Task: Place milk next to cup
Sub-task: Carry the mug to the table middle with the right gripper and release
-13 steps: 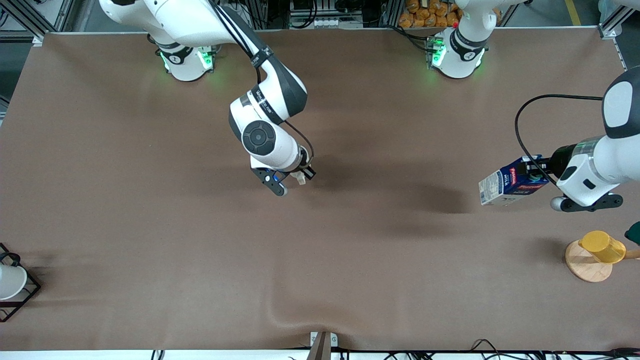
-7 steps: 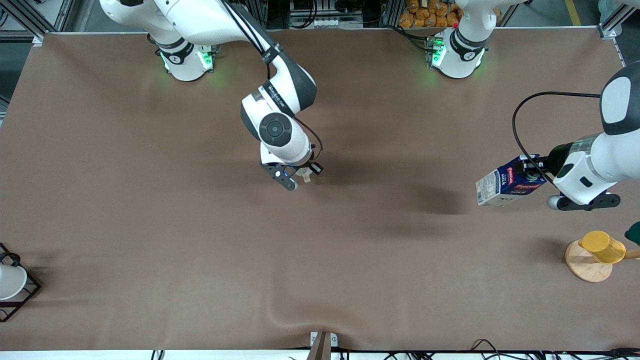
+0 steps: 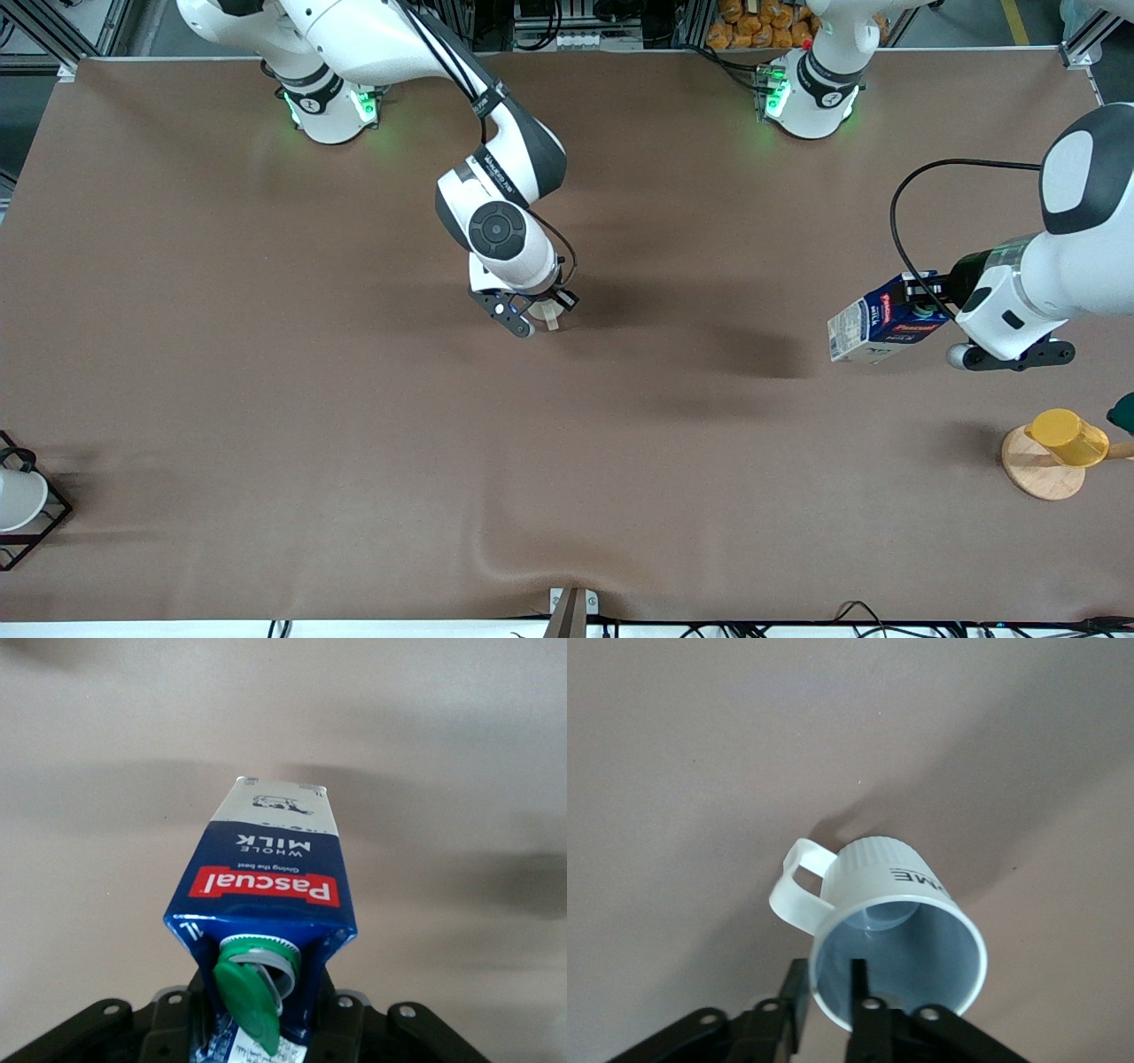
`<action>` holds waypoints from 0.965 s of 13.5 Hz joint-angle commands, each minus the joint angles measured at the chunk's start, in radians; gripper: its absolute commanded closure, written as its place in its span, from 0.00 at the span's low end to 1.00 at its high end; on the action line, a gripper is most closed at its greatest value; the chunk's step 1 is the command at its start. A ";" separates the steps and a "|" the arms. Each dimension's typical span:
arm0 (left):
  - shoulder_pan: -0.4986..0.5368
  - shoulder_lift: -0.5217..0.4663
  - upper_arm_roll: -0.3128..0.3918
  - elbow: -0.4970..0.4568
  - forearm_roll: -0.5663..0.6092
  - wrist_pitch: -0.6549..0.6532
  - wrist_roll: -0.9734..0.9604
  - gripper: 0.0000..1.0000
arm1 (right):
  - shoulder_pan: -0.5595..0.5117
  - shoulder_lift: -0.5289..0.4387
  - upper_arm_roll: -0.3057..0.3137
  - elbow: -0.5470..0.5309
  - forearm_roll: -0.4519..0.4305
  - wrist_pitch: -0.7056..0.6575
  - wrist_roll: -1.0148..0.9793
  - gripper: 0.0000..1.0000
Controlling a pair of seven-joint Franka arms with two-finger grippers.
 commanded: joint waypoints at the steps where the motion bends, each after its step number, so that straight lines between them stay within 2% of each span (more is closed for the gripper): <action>1: 0.007 -0.015 -0.006 0.003 -0.029 -0.018 -0.013 1.00 | 0.009 0.009 -0.005 0.022 -0.017 -0.001 0.002 0.04; 3: 0.007 -0.015 -0.021 0.005 -0.029 -0.018 -0.041 1.00 | 0.005 0.000 -0.007 0.022 -0.016 -0.007 -0.003 0.00; 6: 0.007 -0.018 -0.037 0.005 -0.029 -0.018 -0.059 1.00 | -0.012 -0.028 -0.010 0.043 -0.016 -0.049 -0.021 0.00; 10: 0.006 -0.020 -0.075 0.003 -0.029 -0.018 -0.121 1.00 | -0.166 -0.058 -0.002 0.153 -0.001 -0.308 -0.201 0.00; 13: 0.006 -0.020 -0.106 0.003 -0.029 -0.018 -0.159 1.00 | -0.271 -0.115 -0.008 0.138 0.012 -0.432 -0.462 0.00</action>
